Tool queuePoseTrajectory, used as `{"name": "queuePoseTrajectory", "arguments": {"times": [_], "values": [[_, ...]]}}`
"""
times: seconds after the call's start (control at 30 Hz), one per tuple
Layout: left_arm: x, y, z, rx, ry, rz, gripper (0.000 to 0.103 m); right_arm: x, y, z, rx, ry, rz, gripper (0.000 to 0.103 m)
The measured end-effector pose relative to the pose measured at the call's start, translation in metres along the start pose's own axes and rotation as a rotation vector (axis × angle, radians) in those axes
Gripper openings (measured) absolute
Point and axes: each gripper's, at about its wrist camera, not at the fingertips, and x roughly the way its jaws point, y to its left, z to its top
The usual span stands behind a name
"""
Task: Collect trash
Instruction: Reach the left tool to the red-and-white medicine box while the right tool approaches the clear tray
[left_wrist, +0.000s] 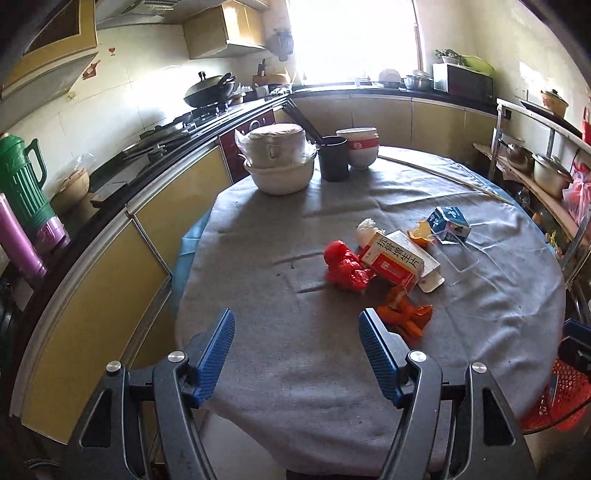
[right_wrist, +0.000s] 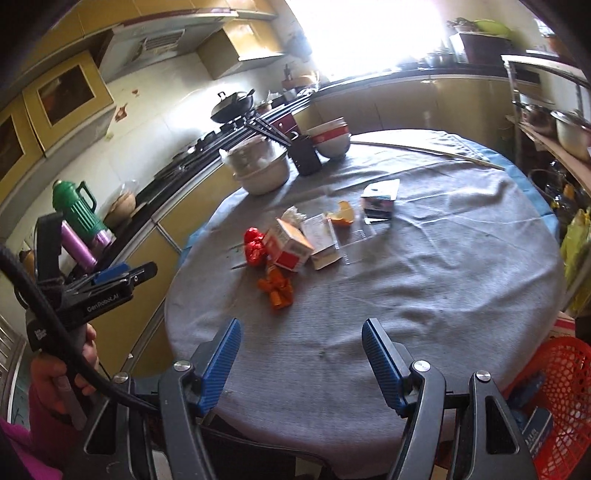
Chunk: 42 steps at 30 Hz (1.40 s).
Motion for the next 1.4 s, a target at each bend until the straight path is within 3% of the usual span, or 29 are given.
{"name": "queuePoseTrajectory", "arguments": {"times": [0.43, 0.73, 1.0, 1.13, 1.2, 1.4], "values": [[0.03, 0.015, 0.005, 0.011, 0.047, -0.016, 0.071, 0.049, 0.02, 0.022, -0.022, 0.034, -0.003, 0.072], [0.059, 0.018, 0.01, 0.001, 0.103, -0.034, 0.071, 0.097, -0.003, 0.05, -0.017, 0.055, -0.031, 0.075], [0.09, 0.014, 0.032, -0.053, 0.181, -0.144, 0.071, 0.14, -0.02, 0.07, -0.048, 0.079, -0.057, 0.079], [0.1, 0.006, 0.047, -0.072, 0.202, -0.182, 0.071, 0.157, -0.024, 0.073, -0.097, 0.074, -0.141, 0.079], [0.104, 0.0, 0.053, -0.082, 0.216, -0.215, 0.071, 0.158, -0.03, 0.076, -0.076, 0.055, -0.136, 0.079], [0.138, -0.028, 0.072, -0.127, 0.324, -0.312, 0.072, 0.177, -0.037, 0.082, -0.106, 0.075, -0.142, 0.082]]}}
